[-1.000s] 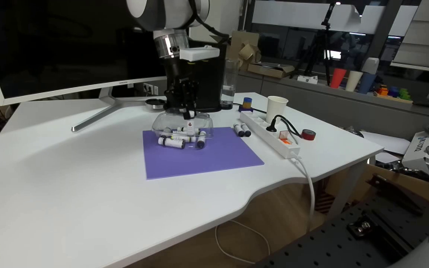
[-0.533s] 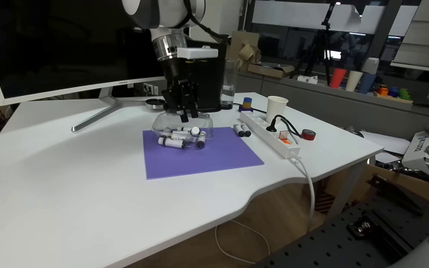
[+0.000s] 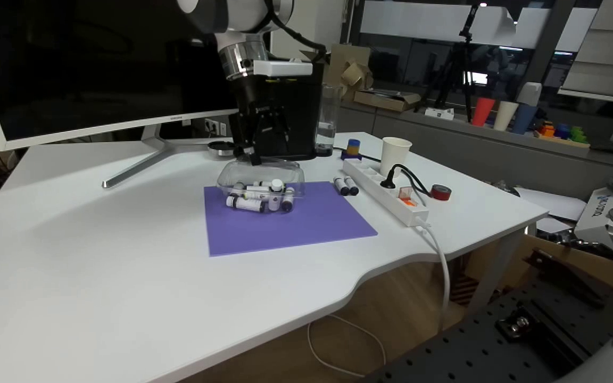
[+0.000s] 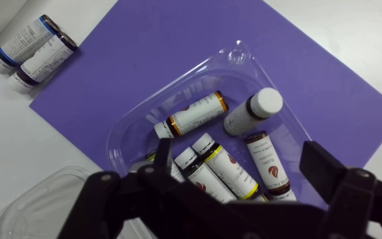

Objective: Pick up the object and place it in the bowl

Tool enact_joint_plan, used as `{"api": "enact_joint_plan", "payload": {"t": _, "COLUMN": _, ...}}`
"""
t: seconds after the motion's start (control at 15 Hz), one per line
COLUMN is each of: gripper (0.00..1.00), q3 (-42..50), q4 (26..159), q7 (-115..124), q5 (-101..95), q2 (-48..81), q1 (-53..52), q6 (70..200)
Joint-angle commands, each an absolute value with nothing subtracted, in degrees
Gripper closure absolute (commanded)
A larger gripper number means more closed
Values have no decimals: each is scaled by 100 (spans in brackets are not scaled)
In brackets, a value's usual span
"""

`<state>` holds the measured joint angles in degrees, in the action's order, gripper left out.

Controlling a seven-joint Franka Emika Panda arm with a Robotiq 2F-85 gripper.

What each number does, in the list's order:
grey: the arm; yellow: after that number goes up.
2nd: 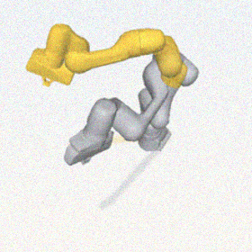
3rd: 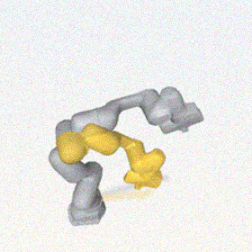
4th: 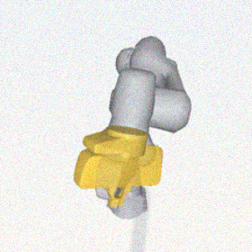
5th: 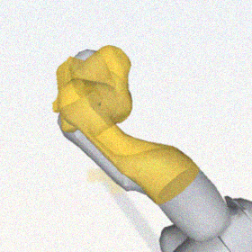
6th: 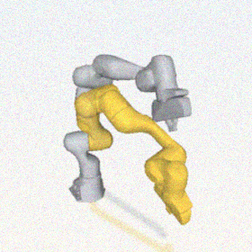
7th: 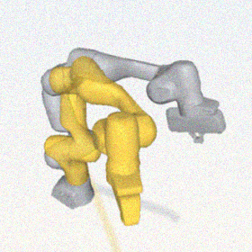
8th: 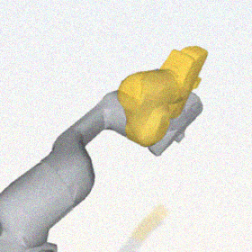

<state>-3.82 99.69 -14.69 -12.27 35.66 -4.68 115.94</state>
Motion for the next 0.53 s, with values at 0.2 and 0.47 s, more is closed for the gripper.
{"api": "enact_joint_plan", "payload": {"t": 0.2, "gripper": 0, "q3": -240, "q4": 10195, "q7": -658, "q5": -1131, "q2": 2984, "q1": -508, "q6": 11251}}
{"api": "enact_joint_plan", "payload": {"t": 0.47, "gripper": 0, "q3": -132, "q4": 10331, "q7": -234, "q5": -1165, "q2": 2718, "q1": -503, "q6": 10856}}
